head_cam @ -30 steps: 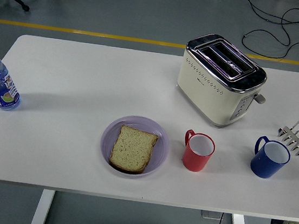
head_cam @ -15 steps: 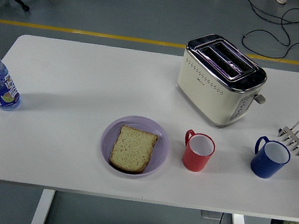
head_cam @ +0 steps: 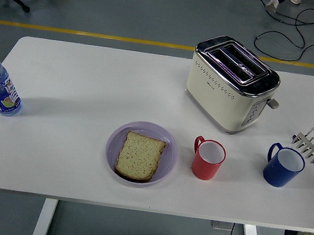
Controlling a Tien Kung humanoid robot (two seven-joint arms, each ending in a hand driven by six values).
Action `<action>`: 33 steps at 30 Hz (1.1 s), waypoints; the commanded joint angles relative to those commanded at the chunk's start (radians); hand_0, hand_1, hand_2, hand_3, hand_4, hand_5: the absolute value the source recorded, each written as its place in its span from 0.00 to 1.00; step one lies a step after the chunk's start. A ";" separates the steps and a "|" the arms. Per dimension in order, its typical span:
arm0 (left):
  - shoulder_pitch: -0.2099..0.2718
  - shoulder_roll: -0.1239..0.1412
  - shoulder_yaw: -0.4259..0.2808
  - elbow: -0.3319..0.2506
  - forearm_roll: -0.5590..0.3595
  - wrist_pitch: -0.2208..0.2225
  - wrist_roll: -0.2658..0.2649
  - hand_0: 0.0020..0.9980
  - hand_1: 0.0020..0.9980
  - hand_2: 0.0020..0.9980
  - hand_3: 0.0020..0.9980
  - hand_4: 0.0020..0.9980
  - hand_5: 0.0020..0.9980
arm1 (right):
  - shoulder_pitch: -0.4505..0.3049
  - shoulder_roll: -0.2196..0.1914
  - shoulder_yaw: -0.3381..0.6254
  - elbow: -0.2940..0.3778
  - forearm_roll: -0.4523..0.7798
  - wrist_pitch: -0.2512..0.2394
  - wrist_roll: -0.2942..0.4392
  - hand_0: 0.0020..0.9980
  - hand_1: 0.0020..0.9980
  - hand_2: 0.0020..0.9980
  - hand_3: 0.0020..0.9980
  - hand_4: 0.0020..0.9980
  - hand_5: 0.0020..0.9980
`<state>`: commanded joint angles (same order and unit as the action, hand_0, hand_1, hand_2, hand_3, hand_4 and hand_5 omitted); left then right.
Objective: Pick up the cup,pour liquid into bread,place the cup on the desk
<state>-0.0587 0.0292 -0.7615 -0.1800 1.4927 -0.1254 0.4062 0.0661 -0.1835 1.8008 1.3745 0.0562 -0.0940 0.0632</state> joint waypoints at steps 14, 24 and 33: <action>-0.005 -0.001 -0.017 0.000 0.016 0.003 -0.005 0.34 0.34 0.44 0.75 0.60 1.00 | 0.001 0.006 0.021 -0.006 -0.016 -0.016 -0.022 0.67 0.63 0.67 0.62 0.66 0.22; -0.010 -0.003 -0.015 0.000 0.010 0.007 -0.009 0.34 0.34 0.44 0.75 0.60 1.00 | 0.003 0.009 0.025 -0.008 -0.018 -0.039 -0.033 0.67 0.63 0.67 0.62 0.66 0.23; -0.018 -0.002 -0.005 0.000 0.006 0.007 -0.010 0.34 0.34 0.44 0.75 0.60 1.00 | -0.007 0.005 0.053 0.000 -0.030 -0.043 -0.047 0.66 0.62 0.67 0.62 0.66 0.23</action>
<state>-0.0767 0.0267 -0.7663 -0.1800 1.4991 -0.1183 0.3966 0.0592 -0.1784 1.8534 1.3741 0.0261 -0.1370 0.0163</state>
